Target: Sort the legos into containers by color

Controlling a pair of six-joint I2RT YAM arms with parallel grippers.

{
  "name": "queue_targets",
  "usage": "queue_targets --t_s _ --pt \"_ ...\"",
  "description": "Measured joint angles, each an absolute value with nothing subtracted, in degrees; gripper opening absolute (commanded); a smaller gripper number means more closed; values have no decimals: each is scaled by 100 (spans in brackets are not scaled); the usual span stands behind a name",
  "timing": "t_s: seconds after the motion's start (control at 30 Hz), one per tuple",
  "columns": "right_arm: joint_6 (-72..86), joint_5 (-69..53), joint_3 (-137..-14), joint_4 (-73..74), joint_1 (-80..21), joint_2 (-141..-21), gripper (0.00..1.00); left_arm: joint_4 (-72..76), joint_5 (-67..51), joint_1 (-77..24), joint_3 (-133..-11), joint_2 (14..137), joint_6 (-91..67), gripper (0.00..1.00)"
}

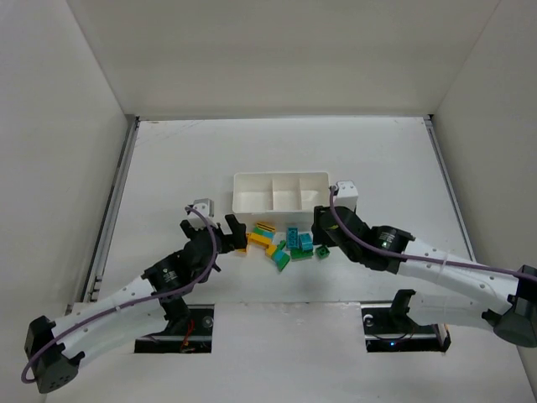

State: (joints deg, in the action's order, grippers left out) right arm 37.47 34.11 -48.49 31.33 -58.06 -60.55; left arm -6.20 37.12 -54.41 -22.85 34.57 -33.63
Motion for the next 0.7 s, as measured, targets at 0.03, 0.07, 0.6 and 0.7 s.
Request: queue_targets --t_s 0.03,0.07,0.6,0.7 --pt "3734 3413 -4873 3135 -5852 -6055 69 -567 3664 -5387 -2285 3489 -3356 100" --pt "3712 3415 -4897 3133 -5892 -6055 71 -519 3625 -5328 -2285 3535 -3354 100" --pt "3597 3275 -4591 2615 -5970 -5892 45 921 3509 -5024 -2355 3800 -3328 83" --pt "3597 3262 -4591 2521 -5970 -6082 69 904 3489 -5024 -2609 3920 -3175 15"
